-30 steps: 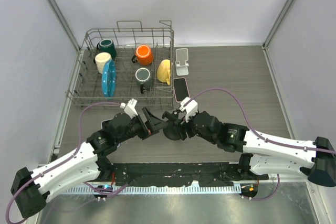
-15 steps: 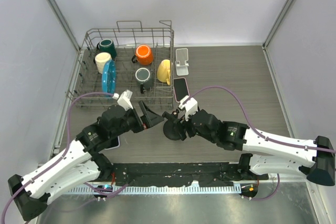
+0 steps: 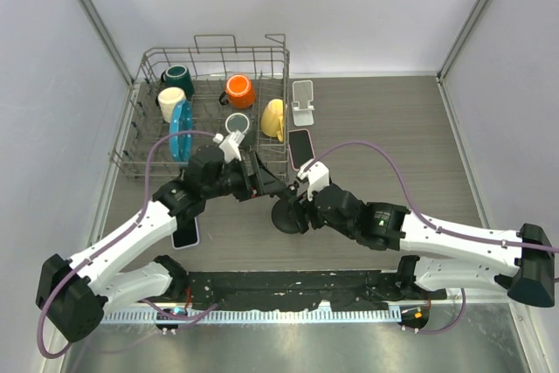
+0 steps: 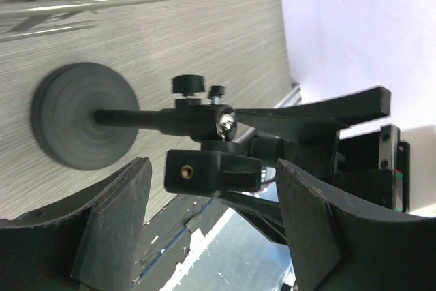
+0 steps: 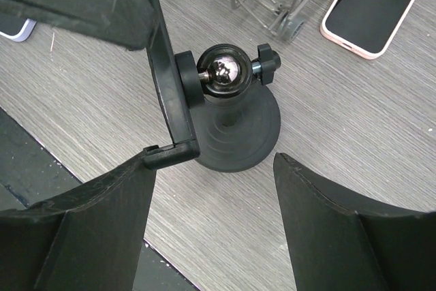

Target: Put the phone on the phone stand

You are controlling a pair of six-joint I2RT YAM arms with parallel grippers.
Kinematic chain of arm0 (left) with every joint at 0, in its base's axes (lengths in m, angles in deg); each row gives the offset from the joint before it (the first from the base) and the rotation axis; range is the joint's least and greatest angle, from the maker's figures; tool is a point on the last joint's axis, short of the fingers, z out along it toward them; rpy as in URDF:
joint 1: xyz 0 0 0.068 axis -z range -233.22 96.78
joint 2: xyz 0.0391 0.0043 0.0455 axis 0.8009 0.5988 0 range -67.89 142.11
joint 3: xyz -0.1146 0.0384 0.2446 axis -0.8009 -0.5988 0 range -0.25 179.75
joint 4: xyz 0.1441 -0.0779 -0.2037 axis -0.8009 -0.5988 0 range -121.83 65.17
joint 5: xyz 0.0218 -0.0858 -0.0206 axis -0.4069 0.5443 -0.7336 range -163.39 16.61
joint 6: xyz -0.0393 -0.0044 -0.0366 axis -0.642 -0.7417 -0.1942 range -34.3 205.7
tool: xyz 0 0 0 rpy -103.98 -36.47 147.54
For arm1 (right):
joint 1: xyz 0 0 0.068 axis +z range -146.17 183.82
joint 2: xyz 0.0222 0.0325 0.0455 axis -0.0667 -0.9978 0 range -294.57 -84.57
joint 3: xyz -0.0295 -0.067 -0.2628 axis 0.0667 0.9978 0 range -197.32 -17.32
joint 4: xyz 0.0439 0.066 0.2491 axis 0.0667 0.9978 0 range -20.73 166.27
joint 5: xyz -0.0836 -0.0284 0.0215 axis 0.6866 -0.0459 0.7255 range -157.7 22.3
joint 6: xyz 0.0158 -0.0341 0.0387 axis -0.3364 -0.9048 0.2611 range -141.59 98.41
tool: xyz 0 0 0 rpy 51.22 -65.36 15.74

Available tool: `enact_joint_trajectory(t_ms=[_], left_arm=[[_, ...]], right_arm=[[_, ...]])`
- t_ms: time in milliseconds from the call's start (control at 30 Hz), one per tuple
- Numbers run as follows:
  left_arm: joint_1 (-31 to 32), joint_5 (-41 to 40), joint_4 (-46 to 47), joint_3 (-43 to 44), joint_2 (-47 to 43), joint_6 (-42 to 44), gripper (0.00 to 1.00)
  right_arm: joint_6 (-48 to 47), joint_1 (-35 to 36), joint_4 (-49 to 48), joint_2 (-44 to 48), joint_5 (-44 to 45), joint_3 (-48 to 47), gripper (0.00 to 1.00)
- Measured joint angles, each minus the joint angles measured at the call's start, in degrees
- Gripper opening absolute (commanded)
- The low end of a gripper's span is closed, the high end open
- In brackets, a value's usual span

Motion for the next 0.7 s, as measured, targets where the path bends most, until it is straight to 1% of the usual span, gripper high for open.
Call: enact_joint_trajectory(t_ms=[67,100,133,200,333,367,400,467,500,700], left_arm=[[0.02,2.67,3.87,-1.16,0.44,-1.07,0.65],[0.02,3.37,4.98,-1.75,0.39,-1.49,0.6],[0.02,4.26,6.82,-2.91,0.26,-2.19,0.56],[0.02,5.64,10.12,-5.9,-0.15,-4.37,0.46],[0.02,8.17,15.61,-10.38,-0.55,-8.26,0.37],[0.02,8.26,15.93,-10.56,-0.66,-8.61,0.36],[0.02,8.33,16.15,-10.8,-0.72,-9.05,0.31],[0.02,8.35,16.63,-11.3,-0.98,-9.53,0.27],[0.02,8.35,16.74,-11.5,-1.14,-9.75,0.23],[0.55,8.07,16.81,-11.98,-1.68,-11.32,0.22]], right_arm=[[0.04,0.07,0.46,0.39,0.81,0.0,0.74],[0.0,0.07,0.72,0.7,1.22,0.0,0.74],[-0.07,0.07,1.01,1.14,1.73,0.0,0.73],[-0.42,0.07,1.29,2.19,2.36,0.0,0.7],[-1.46,0.13,1.33,2.93,2.69,0.0,0.68],[-1.64,0.15,1.36,2.91,2.71,0.0,0.67],[-1.84,0.17,1.44,2.91,2.89,-0.07,0.66],[-2.08,0.15,1.9,2.91,3.43,-0.28,0.65],[-2.23,0.15,2.05,2.91,3.76,-0.33,0.64],[-3.13,-0.11,2.29,2.91,4.66,-0.61,0.62]])
